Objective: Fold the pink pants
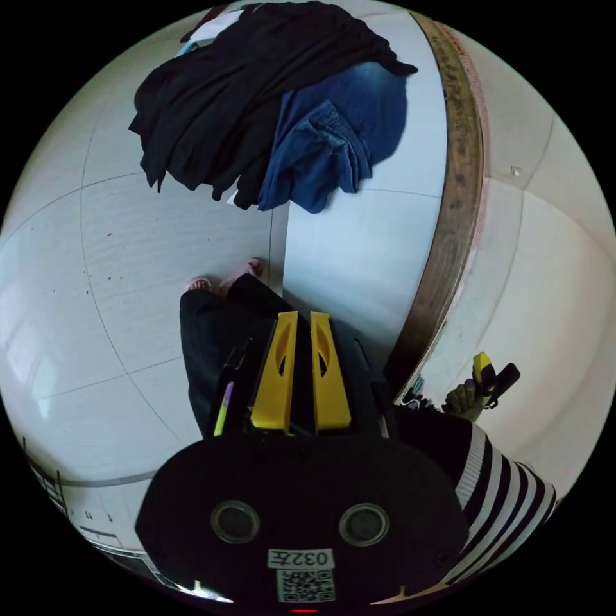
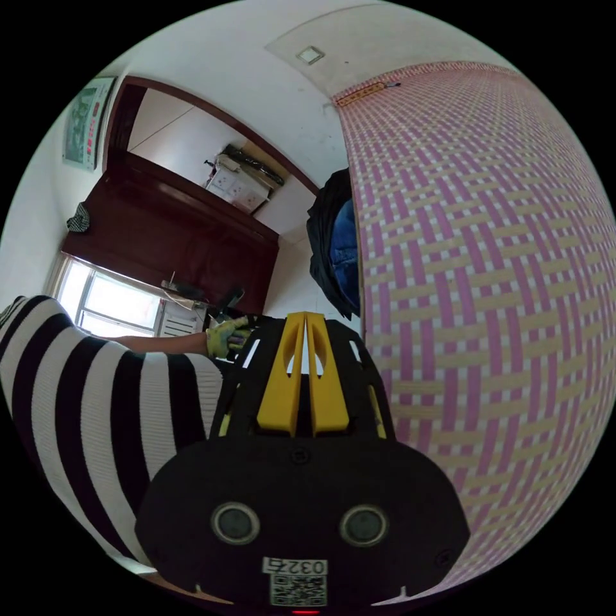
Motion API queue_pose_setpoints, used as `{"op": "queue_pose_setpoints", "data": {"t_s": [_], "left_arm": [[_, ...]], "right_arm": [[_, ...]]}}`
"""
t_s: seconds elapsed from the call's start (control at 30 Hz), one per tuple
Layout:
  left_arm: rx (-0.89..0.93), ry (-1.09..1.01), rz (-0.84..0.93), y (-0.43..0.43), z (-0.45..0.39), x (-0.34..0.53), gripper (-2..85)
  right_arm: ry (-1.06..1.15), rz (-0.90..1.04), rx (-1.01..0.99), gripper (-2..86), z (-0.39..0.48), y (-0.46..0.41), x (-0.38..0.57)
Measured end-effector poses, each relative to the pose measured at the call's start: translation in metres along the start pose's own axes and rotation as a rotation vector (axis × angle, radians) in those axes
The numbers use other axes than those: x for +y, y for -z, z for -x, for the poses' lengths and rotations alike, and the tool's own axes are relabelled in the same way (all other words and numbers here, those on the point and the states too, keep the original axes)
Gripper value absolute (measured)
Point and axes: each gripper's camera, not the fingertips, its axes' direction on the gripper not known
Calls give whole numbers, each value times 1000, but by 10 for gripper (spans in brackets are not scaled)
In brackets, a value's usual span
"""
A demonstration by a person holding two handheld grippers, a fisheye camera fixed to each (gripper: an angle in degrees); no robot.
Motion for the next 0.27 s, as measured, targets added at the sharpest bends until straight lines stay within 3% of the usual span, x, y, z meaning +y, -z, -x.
{"op": "queue_pose_setpoints", "data": {"t_s": [0.27], "left_arm": [[6,71,-199,134,-97,-24,10]], "right_arm": [[-32,-87,10,-10,-86,7,-17]]}}
